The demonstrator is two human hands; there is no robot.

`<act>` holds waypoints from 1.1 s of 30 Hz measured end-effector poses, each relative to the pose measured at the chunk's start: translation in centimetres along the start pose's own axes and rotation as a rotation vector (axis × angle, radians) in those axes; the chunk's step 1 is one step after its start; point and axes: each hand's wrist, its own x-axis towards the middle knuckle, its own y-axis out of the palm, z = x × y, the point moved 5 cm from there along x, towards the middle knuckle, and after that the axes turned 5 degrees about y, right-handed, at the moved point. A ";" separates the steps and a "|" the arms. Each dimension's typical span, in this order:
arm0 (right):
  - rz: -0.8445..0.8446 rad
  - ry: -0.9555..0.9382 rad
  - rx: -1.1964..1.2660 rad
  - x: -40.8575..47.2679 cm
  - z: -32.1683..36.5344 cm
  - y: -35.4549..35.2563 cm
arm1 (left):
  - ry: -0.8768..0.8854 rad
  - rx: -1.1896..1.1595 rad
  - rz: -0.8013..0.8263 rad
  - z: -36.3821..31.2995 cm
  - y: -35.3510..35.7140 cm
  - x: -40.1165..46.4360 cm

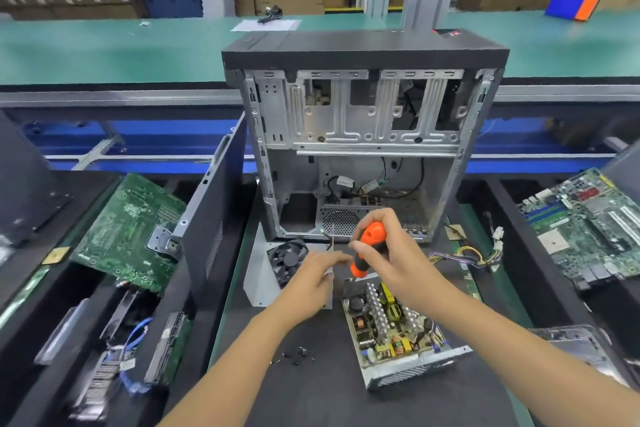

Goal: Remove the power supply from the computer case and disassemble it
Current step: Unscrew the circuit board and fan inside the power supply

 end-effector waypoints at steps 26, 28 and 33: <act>-0.045 -0.016 -0.162 0.1 -2.5 1.6 | 0.029 0.010 -0.030 0.6 0.6 -0.4; -0.039 -0.020 -0.159 0.1 -2.5 1.8 | 0.025 0.005 -0.038 0.5 0.6 -0.5; -0.040 -0.008 -0.160 0.1 -2.8 1.9 | 0.028 -0.006 -0.039 0.4 0.6 -0.6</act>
